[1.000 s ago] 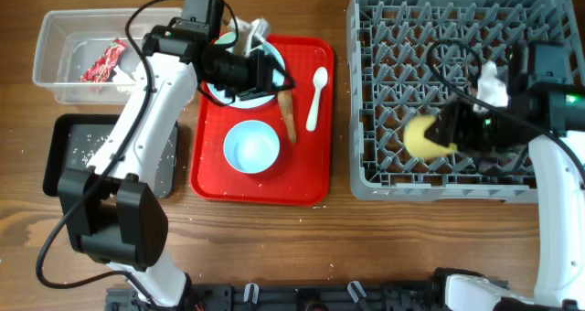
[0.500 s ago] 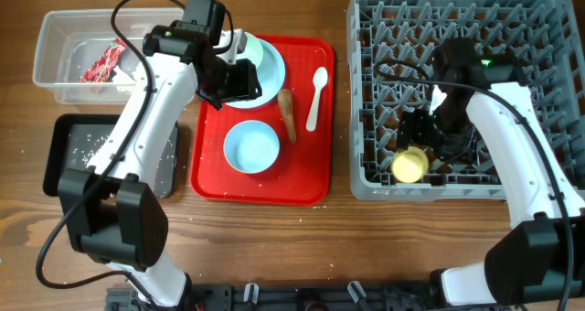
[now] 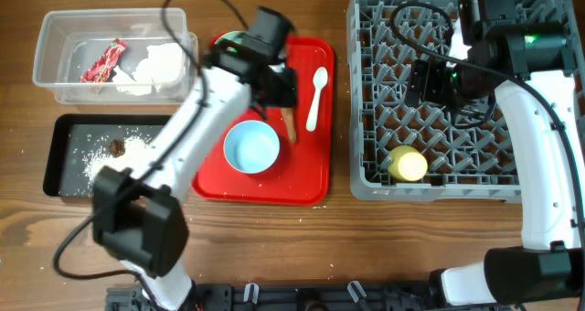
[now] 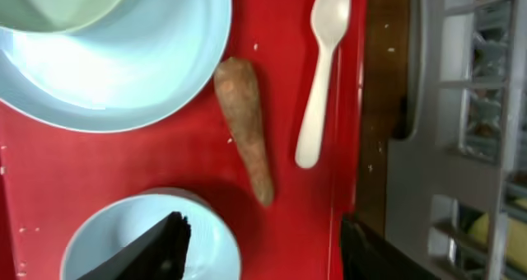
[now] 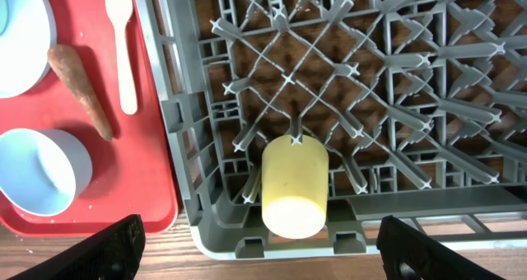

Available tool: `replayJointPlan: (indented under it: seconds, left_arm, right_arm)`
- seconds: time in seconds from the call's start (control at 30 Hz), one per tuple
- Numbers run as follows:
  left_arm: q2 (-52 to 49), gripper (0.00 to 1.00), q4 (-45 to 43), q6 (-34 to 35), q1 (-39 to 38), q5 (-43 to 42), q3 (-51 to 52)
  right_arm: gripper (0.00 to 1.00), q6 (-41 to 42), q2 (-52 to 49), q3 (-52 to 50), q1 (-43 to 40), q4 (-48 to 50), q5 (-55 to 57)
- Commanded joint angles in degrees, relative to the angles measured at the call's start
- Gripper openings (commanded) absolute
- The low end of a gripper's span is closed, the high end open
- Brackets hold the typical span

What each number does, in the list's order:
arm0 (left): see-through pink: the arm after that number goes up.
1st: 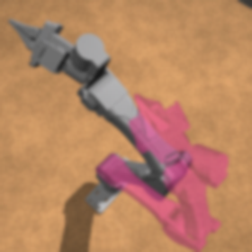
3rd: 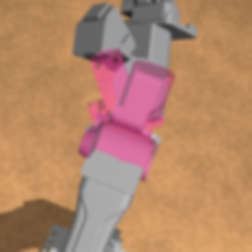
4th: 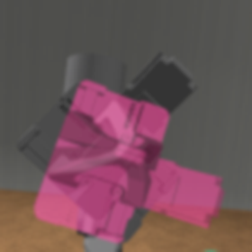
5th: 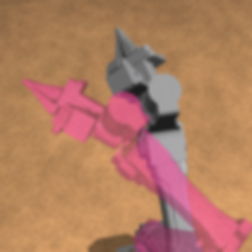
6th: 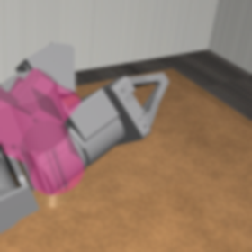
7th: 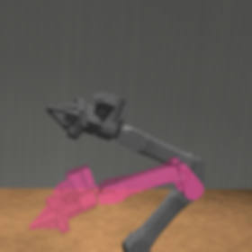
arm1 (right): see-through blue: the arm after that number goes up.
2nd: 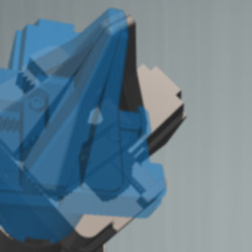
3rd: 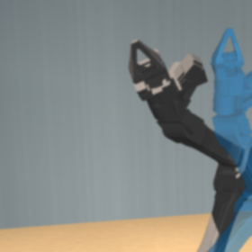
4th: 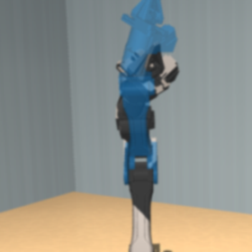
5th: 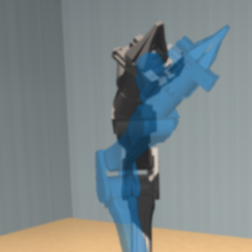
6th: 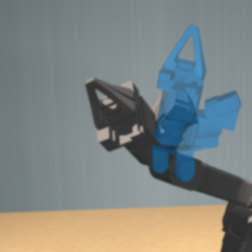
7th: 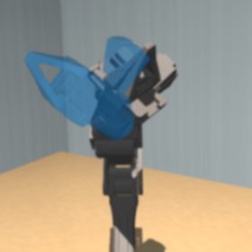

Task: Sort waste into correct bins and load items into the dishwasher rack
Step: 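Grasp the carrot with left gripper and drop it on black tray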

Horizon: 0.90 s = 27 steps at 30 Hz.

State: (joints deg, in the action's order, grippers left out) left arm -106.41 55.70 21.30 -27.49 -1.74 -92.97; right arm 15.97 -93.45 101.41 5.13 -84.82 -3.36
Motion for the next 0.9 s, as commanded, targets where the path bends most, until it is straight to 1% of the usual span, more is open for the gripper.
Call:
replayJointPlan:
  seconds: [0.0,0.03,0.23,0.3,0.33,0.37,0.47,0.57,0.63,0.7,0.73,0.83,0.87]
  left_arm:
    - [-6.67,0.65,-2.64,10.71,-4.39,12.7,-0.68]
    - [-9.77,0.65,-4.9,10.71,-4.94,12.07,-0.68]
    - [-16.5,0.64,-11.15,10.71,-4.83,12.09,-0.68]
    - [-18.1,0.58,-12.55,10.71,-4.83,12.09,-0.68]
    - [-19.1,0.47,-12.94,10.71,-4.83,12.09,-0.68]
    - [-19.61,0.42,-12.94,10.71,-4.83,12.09,-0.68]
    - [-21.05,0.4,-13.29,10.71,-4.83,12.07,-0.68]
    - [-21.27,0.3,-13.6,10.71,-4.83,12.07,-0.68]
    - [-21.33,0.05,-13.73,10.71,-4.87,12.04,-0.68]
    - [-20.55,0.04,-13.27,10.67,-4.87,11.02,-1.09]
    - [-18.64,0.04,-11.47,10.4,-4.85,9.66,-2.56]
    - [-8.59,0.04,-1.73,5.42,-4.13,9.86,-10.34]
    - [-5.46,0.04,1.05,5.31,-3.26,10.84,-11.39]
  right_arm:
    - [0.92,-1.66,0.02,0.57,0.28,0.09,0.35]
    - [0.92,-2.12,0.02,0.57,0.28,-0.07,0.35]
    - [0.92,-2.47,0.02,0.57,0.28,-0.28,0.35]
    - [0.92,-2.49,0.02,0.57,0.26,-0.26,0.37]
    - [0.92,-2.51,0.02,0.57,0.28,-0.26,0.35]
    - [0.92,-2.49,0.02,0.57,0.28,-0.26,0.37]
    - [0.92,-2.49,0.02,0.57,0.26,-0.11,0.37]
    - [0.92,-2.97,0.02,0.57,0.28,-0.13,0.37]
    - [0.92,-3.19,0.02,0.57,0.28,-0.11,0.37]
    - [0.92,-3.5,0.02,0.57,0.28,0.0,0.35]
    - [0.92,-3.54,0.02,0.57,0.28,0.22,0.35]
    - [0.92,-3.54,0.02,0.57,0.28,1.05,0.35]
    - [0.92,-3.56,0.02,0.57,0.28,0.98,0.33]
